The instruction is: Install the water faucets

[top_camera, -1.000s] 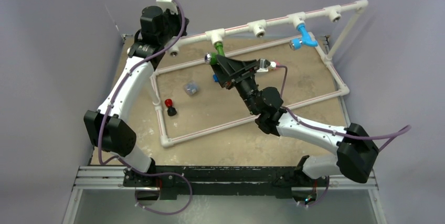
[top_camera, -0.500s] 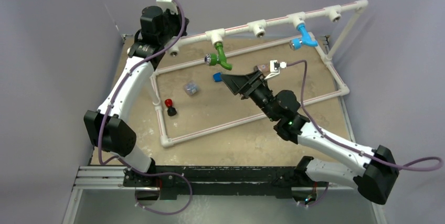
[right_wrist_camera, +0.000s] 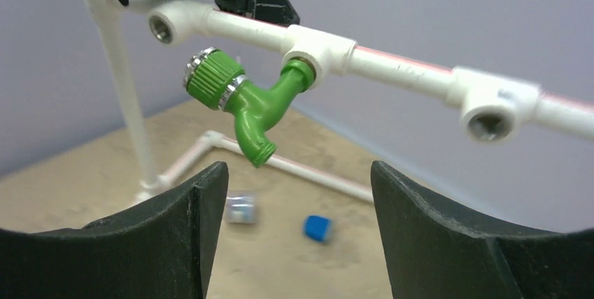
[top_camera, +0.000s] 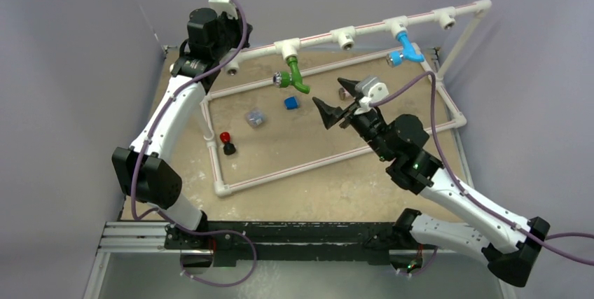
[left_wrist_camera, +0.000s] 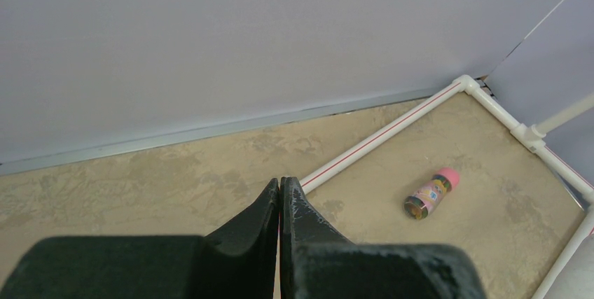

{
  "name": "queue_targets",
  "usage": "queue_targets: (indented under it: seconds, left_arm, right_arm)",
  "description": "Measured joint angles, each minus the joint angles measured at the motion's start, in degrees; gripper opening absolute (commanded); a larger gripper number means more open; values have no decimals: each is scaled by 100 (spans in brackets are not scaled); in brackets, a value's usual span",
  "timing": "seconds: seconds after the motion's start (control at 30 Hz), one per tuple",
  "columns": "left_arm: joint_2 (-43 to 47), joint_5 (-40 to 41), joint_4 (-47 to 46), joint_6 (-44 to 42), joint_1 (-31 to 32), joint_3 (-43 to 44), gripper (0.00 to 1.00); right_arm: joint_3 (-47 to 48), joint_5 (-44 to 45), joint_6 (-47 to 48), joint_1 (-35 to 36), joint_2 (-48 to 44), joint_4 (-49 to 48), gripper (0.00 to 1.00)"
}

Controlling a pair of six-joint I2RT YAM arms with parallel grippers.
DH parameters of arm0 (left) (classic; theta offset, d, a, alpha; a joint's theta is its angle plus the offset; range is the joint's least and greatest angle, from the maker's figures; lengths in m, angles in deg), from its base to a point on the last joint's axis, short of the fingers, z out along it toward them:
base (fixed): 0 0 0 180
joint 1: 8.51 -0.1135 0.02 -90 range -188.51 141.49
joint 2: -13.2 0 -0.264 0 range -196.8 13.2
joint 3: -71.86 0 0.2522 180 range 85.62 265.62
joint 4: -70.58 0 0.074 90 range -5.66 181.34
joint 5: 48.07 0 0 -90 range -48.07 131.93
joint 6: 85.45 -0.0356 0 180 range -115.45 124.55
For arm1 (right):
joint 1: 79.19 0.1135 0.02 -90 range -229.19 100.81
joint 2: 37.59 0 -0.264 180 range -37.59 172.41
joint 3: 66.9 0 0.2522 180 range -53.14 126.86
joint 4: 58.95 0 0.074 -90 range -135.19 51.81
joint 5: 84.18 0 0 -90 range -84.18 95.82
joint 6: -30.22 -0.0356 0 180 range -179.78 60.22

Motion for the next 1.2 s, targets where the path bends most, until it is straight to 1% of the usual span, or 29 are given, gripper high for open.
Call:
queue_targets:
  seconds: [0.03, 0.17, 0.23, 0.33, 0.57, 0.8, 0.87, 1.0, 1.2]
  left_arm:
    - [-2, 0, 0, 0, 0, 0, 0]
    - [-9, 0, -2, -4, 0, 0, 0]
    - [-9, 0, -2, -9, 0, 0, 0]
    - [-15, 0, -15, -13, 0, 0, 0]
    - [-42, 0, -20, -20, 0, 22, 0]
    - [-42, 20, -24, -96, 0, 22, 0]
    - [-42, 22, -26, -98, 0, 20, 0]
    - [-42, 22, -28, -98, 0, 20, 0]
    - [-39, 22, -42, -98, 0, 9, 0]
  right_arm:
    - [13, -35, 275, 0, -13, 2, 77]
    - [13, -197, 1888, 87, -7, -28, 79]
    - [13, -227, 2524, 208, 55, -81, 81]
    - [13, -232, 3473, 472, 243, -304, 83]
    - [13, -151, 4881, 927, 929, -1130, 83]
    - [9, 509, 5904, 994, 1821, -2194, 81]
    - [11, 713, 6057, 994, 2028, -2424, 80]
    - [33, 1014, 6249, 994, 2428, -2809, 74]
    - [306, 1196, 6369, 994, 2931, -3185, 67]
